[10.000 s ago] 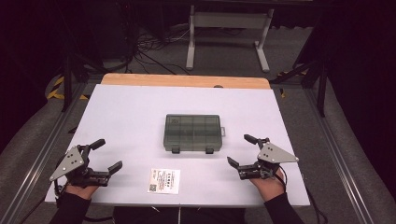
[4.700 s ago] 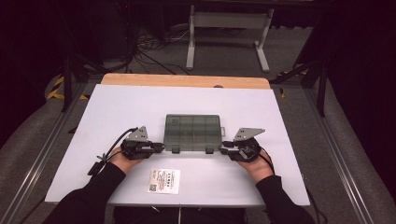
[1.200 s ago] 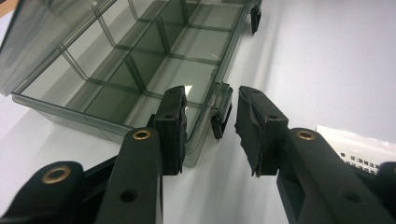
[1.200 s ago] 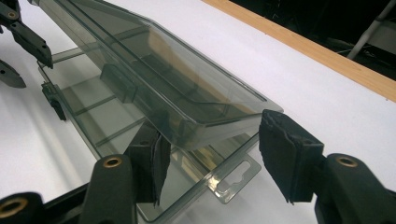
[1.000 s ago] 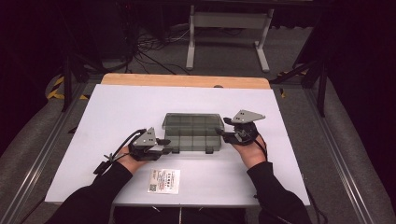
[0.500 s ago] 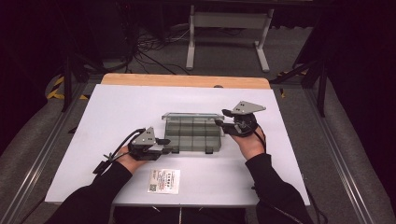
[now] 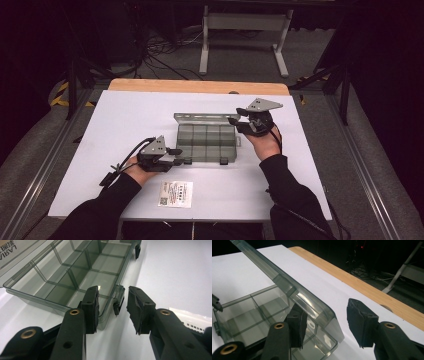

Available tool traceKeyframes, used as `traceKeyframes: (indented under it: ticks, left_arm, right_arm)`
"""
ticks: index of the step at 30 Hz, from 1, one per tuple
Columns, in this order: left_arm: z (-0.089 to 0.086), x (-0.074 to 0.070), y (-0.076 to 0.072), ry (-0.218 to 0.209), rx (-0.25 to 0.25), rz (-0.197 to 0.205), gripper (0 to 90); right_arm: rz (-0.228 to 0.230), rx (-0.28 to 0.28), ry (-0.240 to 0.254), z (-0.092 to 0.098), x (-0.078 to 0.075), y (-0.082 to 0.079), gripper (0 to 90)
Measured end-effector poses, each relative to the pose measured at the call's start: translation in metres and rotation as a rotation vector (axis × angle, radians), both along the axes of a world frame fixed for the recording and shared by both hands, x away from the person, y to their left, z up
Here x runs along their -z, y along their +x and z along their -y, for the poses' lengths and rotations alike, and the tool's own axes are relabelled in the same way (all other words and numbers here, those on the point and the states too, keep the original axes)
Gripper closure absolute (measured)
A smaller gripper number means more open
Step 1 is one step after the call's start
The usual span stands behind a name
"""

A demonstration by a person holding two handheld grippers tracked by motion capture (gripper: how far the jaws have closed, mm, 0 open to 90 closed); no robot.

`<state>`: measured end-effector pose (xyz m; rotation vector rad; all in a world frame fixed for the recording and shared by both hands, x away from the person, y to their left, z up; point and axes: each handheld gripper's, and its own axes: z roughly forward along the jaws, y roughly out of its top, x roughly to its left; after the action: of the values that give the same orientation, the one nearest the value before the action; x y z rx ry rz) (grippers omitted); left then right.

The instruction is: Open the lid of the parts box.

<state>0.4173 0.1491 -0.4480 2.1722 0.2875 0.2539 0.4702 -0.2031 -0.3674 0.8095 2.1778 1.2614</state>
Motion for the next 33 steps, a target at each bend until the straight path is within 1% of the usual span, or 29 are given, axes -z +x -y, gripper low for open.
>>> traceKeyframes:
  ticks: [7, 13, 21, 33]
  left_arm:
    - [0.0, 0.0, 0.0, -0.006, 0.0, -0.008, 60.7]
    - [0.0, 0.0, 0.0, -0.009, 0.0, -0.015, 60.3]
    - [0.0, 0.0, 0.0, -0.013, -0.001, -0.019, 60.2]
    - [0.0, 0.0, 0.0, -0.018, -0.001, -0.03, 60.9]
  right_arm:
    - [-0.012, 0.011, 0.026, 0.0, -0.002, 0.012, 52.8]
    - [-0.017, 0.018, 0.009, -0.003, -0.002, 0.023, 55.2]
    - [-0.032, 0.034, 0.005, -0.005, 0.0, 0.032, 55.3]
    - [-0.058, 0.05, -0.017, -0.01, 0.011, 0.049, 55.2]
